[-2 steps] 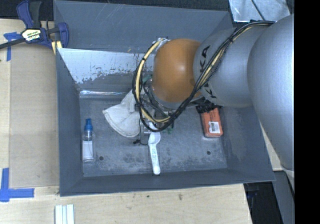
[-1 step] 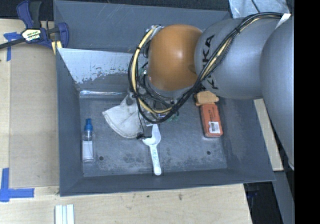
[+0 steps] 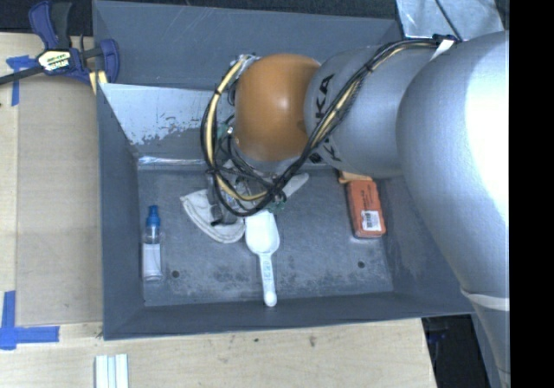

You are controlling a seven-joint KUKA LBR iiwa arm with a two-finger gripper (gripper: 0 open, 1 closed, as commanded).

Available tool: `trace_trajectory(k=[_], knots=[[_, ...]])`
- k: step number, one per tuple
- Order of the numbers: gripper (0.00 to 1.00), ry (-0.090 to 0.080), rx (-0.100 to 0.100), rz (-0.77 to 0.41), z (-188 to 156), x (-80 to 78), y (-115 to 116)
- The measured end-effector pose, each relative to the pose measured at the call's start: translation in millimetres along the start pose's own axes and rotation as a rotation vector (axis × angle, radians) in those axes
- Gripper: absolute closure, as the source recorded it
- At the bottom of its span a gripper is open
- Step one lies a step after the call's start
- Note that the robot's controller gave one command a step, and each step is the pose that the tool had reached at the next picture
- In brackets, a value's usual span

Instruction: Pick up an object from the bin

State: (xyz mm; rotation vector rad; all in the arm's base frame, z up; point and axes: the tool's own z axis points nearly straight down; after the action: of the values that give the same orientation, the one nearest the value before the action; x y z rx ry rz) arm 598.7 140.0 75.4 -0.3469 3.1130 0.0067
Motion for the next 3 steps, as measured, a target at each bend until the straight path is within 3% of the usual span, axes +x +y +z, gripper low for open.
trace_trajectory(k=[1, 2, 3], knots=[[1.00, 0.000, 0.000, 0.001, 0, 0.0, 0], [1.00, 0.013, 0.003, 0.007, -56, -7.5, -4], [1.00, 0.010, 0.003, 0.003, -123, -0.9, -14]])
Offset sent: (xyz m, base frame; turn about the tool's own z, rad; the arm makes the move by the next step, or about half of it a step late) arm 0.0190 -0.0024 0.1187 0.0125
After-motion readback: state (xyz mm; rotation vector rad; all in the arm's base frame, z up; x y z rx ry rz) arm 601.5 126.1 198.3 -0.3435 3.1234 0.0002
